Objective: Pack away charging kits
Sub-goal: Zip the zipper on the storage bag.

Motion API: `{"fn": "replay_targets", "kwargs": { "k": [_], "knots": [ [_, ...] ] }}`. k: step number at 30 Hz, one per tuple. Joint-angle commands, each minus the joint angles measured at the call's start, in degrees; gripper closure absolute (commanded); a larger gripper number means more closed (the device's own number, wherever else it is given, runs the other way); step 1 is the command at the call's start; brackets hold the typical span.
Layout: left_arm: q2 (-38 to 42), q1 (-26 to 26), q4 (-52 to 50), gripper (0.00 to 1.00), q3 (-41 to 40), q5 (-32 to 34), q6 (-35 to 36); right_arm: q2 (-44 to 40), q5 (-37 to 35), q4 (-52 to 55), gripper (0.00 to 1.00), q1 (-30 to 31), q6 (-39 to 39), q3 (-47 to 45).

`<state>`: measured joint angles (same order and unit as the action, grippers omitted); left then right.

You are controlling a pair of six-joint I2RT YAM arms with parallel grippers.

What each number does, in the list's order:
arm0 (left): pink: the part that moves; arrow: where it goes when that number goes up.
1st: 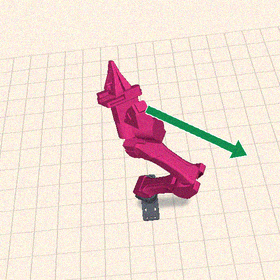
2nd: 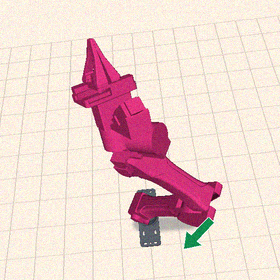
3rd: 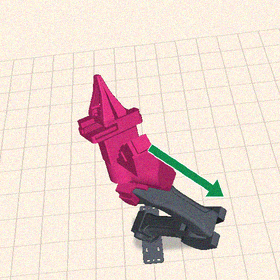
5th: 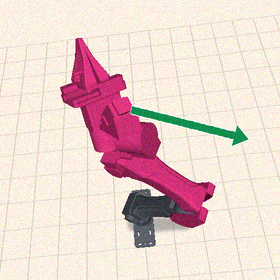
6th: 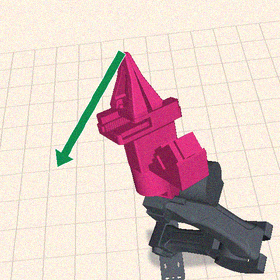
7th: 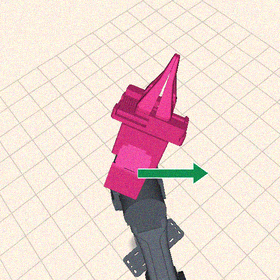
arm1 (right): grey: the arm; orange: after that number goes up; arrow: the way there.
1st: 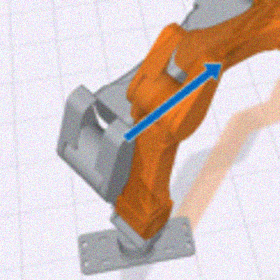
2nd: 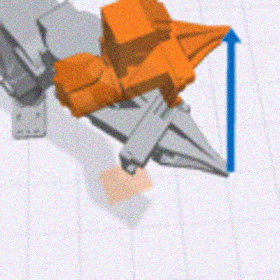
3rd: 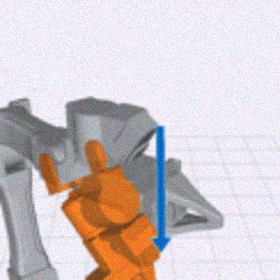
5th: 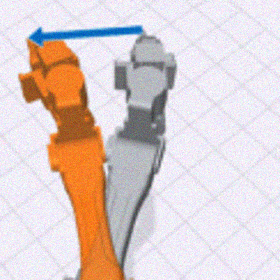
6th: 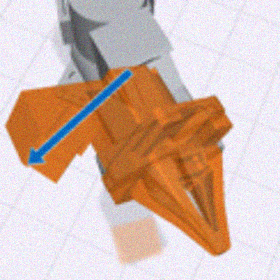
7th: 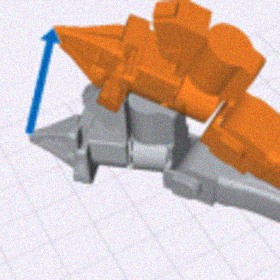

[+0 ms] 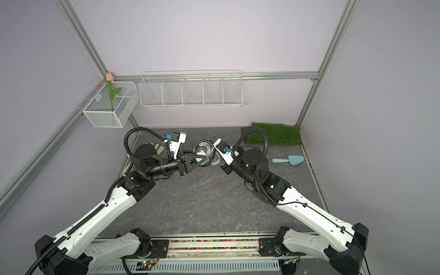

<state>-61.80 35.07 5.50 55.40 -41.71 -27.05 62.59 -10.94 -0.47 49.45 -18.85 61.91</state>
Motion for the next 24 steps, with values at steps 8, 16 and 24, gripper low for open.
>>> {"fn": "replay_targets", "kwargs": {
  "k": [8,16,24],
  "knots": [
    [0.4,1.5,-7.3,1.0,0.4,-4.6,6.4,2.6,4.4,1.5,0.94,-3.9,-4.6,6.1],
    [-2.8,5.0,-15.2,1.0,2.8,-4.1,13.2,3.0,11.4,5.1,0.94,-7.0,-9.6,10.0],
    [-5.5,6.0,-19.8,1.0,5.7,-2.4,16.0,2.0,15.5,7.3,0.94,-7.2,-12.9,10.0]
  ]
}}
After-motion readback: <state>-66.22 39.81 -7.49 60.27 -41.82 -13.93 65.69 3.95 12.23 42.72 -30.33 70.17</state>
